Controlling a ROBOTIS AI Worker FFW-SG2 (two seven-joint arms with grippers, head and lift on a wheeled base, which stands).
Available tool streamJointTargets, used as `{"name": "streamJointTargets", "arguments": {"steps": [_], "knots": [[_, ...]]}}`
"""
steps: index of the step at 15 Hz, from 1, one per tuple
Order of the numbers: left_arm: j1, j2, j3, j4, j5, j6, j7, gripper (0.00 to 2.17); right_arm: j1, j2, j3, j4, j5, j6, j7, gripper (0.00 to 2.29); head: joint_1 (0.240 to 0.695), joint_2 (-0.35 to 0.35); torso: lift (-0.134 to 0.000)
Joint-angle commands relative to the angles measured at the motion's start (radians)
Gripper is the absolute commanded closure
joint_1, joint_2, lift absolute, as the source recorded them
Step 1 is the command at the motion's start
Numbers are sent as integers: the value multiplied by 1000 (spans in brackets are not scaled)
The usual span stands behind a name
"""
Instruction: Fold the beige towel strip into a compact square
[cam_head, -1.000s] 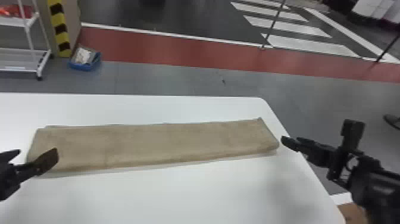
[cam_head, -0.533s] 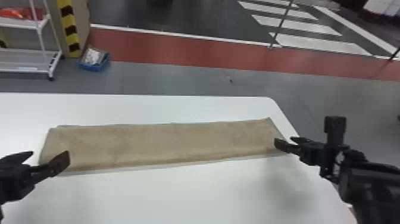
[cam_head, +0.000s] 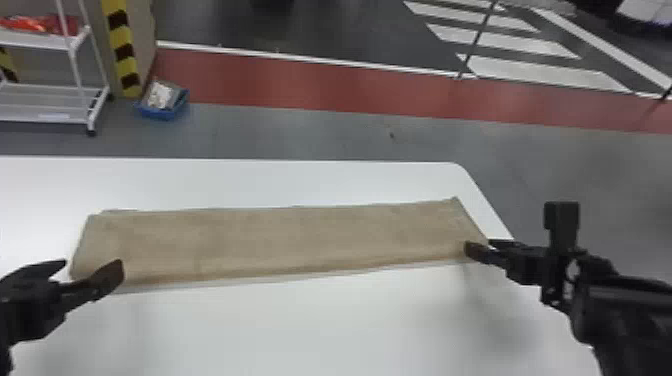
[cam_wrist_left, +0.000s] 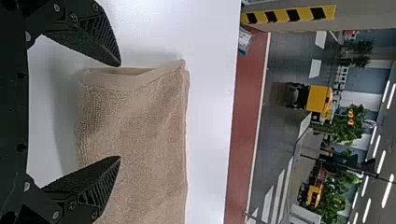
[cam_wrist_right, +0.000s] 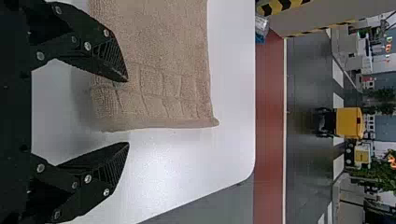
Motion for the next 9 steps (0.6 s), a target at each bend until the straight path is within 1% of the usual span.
{"name": "streamJointTargets", "arguments": {"steps": [1,2,3,5,6,7,9], "knots": [[-9,0,-1,16,-18,1,1,201,3,-3,-6,1,-2,4,6,475,695,-269,-124],[-11,-2,-1,19,-27,1,2,205,9,-5,-7,1,-8,4,6,475,695,-269,-124],[-12,0,0,22,-27,4,2,242,14,-5,-7,1,-11,1,8,545,695,-267,-124],[-9,2,3,17,-26,56,1,491,18,-6,-13,1,-16,1,14,677,695,-265,-124],[-6,2,5,12,-26,62,1,518,20,-11,-13,-1,-19,4,17,765,695,-265,-124],[0,2,8,3,-23,65,-1,518,21,-11,-16,-4,-28,4,38,765,695,-266,-124],[12,2,16,-27,-15,90,1,522,40,-3,-26,-32,-32,16,41,768,695,-266,-124]]}}
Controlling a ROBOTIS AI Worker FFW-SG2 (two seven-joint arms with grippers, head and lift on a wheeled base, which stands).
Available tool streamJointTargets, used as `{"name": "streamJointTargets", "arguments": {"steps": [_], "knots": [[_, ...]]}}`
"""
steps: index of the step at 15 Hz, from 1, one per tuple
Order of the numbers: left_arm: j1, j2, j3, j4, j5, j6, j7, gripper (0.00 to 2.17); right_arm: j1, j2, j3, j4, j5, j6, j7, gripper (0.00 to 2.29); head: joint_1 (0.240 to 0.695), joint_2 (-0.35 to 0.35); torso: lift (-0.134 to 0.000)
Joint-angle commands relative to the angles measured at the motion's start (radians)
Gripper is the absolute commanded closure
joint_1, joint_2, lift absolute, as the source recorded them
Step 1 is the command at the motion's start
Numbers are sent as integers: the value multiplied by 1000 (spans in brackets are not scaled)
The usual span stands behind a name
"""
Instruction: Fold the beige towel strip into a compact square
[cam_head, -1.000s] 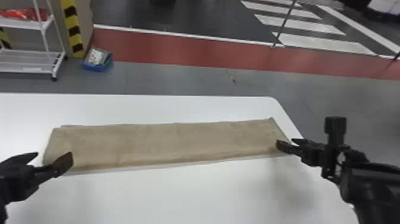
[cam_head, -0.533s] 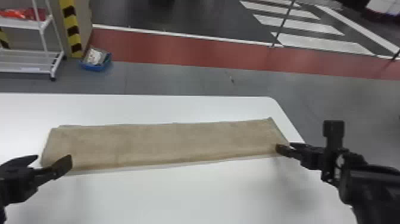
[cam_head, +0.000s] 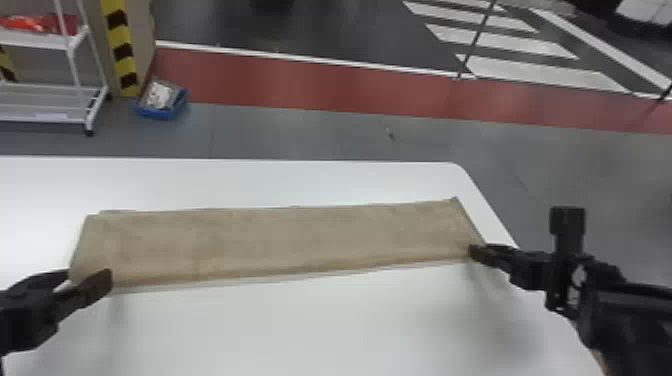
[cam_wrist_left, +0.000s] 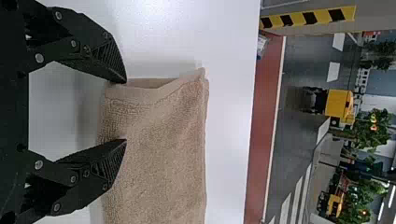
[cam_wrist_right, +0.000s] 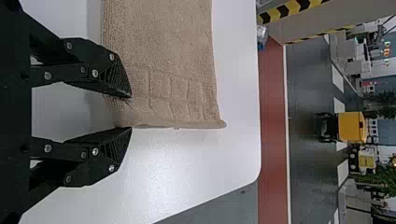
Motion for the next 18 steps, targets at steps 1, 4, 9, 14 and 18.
{"name": "streamJointTargets", "arguments": {"steps": [1,4,9,14,18], "knots": [[14,0,10,-42,5,32,1,626,24,10,-7,-41,-4,8,0,775,695,-266,-124],[26,0,18,-70,11,48,2,944,39,16,-21,-78,-12,36,11,971,695,-265,-124],[45,0,43,-85,11,48,4,944,80,26,-39,-165,-25,73,27,971,695,-258,-124],[86,0,95,-106,10,48,-3,944,127,35,-56,-229,-48,82,44,971,695,-237,-124],[124,-2,138,-128,11,48,-24,944,145,70,-50,-283,-47,85,44,971,695,-207,-124]]}}
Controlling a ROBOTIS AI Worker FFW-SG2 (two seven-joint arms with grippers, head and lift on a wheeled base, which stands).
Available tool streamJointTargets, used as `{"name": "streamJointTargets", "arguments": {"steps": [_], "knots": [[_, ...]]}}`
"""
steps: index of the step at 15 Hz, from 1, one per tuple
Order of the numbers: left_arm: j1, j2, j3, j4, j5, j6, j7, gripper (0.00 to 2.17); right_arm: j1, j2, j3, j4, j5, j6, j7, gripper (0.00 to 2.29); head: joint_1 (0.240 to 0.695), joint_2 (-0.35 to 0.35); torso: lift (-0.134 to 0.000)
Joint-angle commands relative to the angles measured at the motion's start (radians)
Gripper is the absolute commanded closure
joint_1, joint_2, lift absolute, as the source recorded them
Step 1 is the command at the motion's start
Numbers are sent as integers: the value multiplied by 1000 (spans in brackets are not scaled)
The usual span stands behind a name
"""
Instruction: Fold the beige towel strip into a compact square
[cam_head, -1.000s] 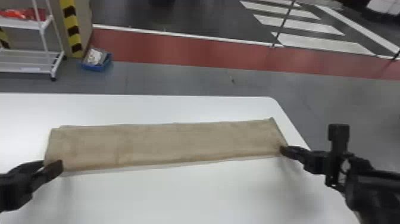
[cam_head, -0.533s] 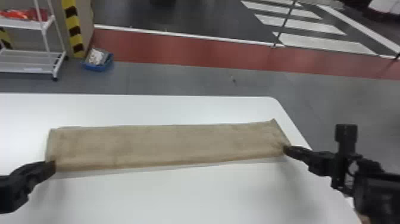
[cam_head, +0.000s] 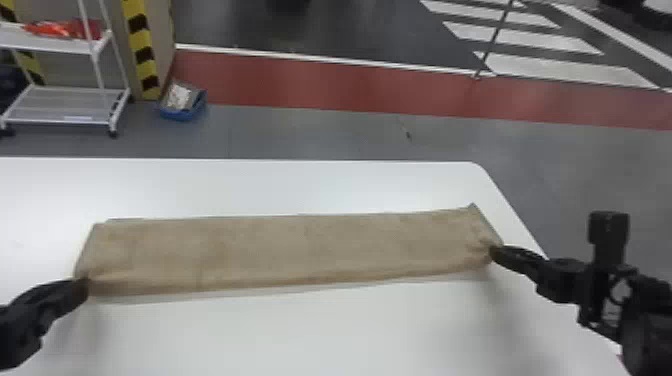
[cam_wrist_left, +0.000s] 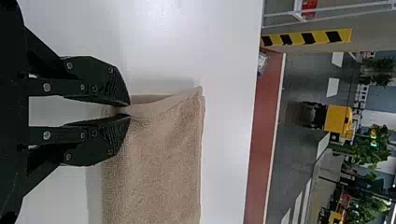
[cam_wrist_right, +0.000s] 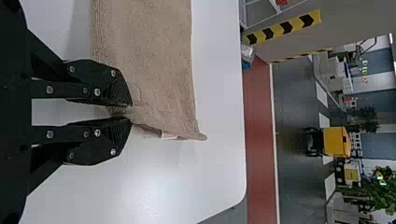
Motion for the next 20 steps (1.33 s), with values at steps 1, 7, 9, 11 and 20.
{"name": "streamJointTargets", "arguments": {"steps": [1,7,9,11,20], "knots": [[24,0,36,-10,3,0,-14,944,9,18,5,-29,4,13,1,971,695,-198,-124],[81,-2,94,-52,12,0,-34,944,50,51,25,-104,6,37,3,971,695,-137,-124],[92,0,106,-56,12,0,-37,944,73,51,11,-113,-1,31,7,971,695,-121,-124],[93,-2,105,-61,15,3,-39,944,95,50,-7,-115,-4,13,11,971,695,-112,-124],[78,-11,76,-61,18,0,-34,49,87,48,-13,-93,-5,-9,-17,6,695,-166,-124]]}}
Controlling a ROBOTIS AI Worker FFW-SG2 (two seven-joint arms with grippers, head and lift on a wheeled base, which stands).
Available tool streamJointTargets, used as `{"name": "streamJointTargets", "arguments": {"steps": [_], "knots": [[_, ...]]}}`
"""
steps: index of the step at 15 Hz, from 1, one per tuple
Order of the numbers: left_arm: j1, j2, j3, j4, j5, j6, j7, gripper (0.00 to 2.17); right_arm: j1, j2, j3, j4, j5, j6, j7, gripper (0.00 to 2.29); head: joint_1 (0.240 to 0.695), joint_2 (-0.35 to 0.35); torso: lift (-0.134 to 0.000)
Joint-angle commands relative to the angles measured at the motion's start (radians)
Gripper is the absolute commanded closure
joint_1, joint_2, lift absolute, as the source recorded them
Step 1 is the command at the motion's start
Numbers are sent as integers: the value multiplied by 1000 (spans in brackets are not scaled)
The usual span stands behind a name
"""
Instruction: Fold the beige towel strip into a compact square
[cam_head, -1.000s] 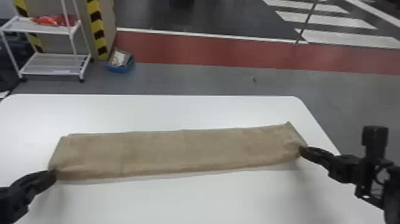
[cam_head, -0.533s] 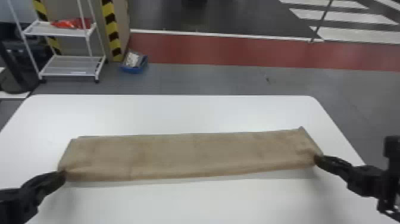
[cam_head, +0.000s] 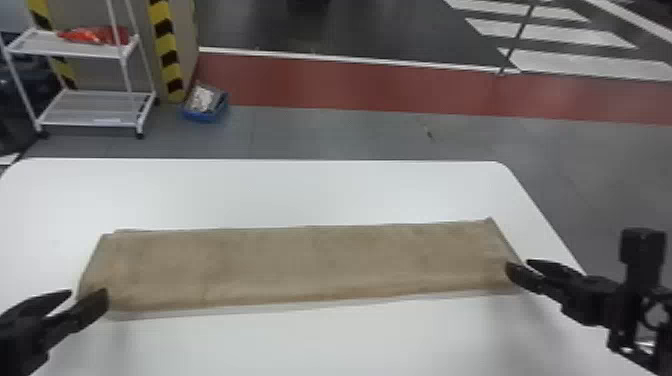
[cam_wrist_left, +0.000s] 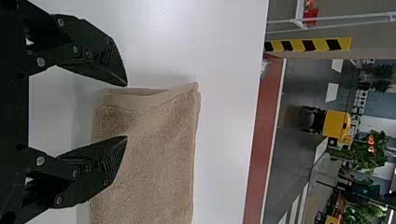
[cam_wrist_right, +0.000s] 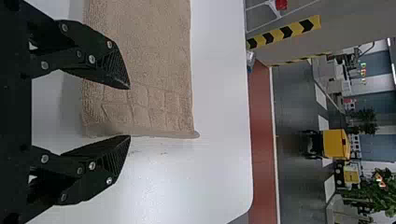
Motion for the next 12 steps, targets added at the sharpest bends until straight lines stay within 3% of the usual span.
{"name": "streamJointTargets", "arguments": {"steps": [1,5,9,12], "knots": [[1,0,9,-1,0,0,3,56,0,0,-4,-1,-1,-8,-12,12,695,-165,-124],[12,-3,24,-18,33,3,39,63,8,11,-51,-18,-53,-18,-14,36,695,-163,-124],[10,-15,73,-11,212,77,88,63,21,14,-53,-12,-55,-67,-18,36,695,-165,-124],[-14,-39,62,23,241,77,90,70,29,25,-45,-12,-76,-116,-21,46,695,-187,-124]]}}
